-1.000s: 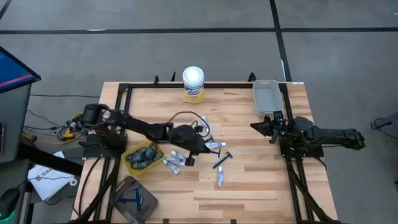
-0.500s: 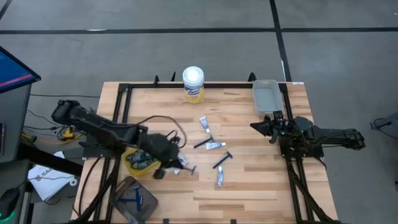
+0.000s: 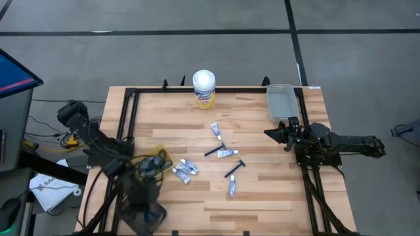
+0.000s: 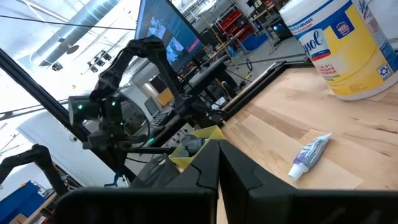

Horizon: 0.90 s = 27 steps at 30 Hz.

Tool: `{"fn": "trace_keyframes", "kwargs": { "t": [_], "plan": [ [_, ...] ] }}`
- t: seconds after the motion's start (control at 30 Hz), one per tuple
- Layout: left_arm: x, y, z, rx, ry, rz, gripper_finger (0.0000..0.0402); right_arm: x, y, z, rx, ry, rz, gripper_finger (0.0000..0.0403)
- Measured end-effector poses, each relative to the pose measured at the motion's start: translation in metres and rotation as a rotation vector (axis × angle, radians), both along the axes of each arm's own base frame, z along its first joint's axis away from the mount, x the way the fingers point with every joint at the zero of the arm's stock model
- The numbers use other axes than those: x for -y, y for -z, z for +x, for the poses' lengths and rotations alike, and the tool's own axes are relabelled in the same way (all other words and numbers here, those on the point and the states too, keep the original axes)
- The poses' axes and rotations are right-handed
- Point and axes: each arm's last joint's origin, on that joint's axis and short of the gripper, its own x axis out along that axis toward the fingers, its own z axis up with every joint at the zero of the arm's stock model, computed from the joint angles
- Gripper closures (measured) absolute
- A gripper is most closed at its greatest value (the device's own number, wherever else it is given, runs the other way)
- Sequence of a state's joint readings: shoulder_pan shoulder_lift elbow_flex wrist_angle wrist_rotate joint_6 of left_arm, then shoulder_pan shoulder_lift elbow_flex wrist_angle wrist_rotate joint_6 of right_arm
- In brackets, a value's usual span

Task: Pick & Place Travel size toiletries
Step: Put the dark blue razor into the black bin

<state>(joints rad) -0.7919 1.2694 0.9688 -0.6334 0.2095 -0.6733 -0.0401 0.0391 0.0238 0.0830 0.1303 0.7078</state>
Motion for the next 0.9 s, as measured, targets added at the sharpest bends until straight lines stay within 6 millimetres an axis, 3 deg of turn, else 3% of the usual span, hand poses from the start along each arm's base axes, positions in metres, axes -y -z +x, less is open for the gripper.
{"fn": "trace_keyframes", "kwargs": {
  "t": [0.27, 0.7, 0.9],
  "plan": [
    [0.019, 0.014, -0.027, -0.125, 0.050, 0.103, 0.0376, 0.000, 0.000, 0.000, 0.000, 0.000, 0.000, 0.0403],
    [0.036, 0.057, -0.017, -0.241, 0.056, 0.260, 0.0376, 0.000, 0.000, 0.000, 0.000, 0.000, 0.000, 0.0403],
    [0.039, 0.064, -0.015, -0.257, 0.056, 0.281, 0.0370, 0.000, 0.000, 0.000, 0.000, 0.000, 0.000, 0.0403]
  ]
}}
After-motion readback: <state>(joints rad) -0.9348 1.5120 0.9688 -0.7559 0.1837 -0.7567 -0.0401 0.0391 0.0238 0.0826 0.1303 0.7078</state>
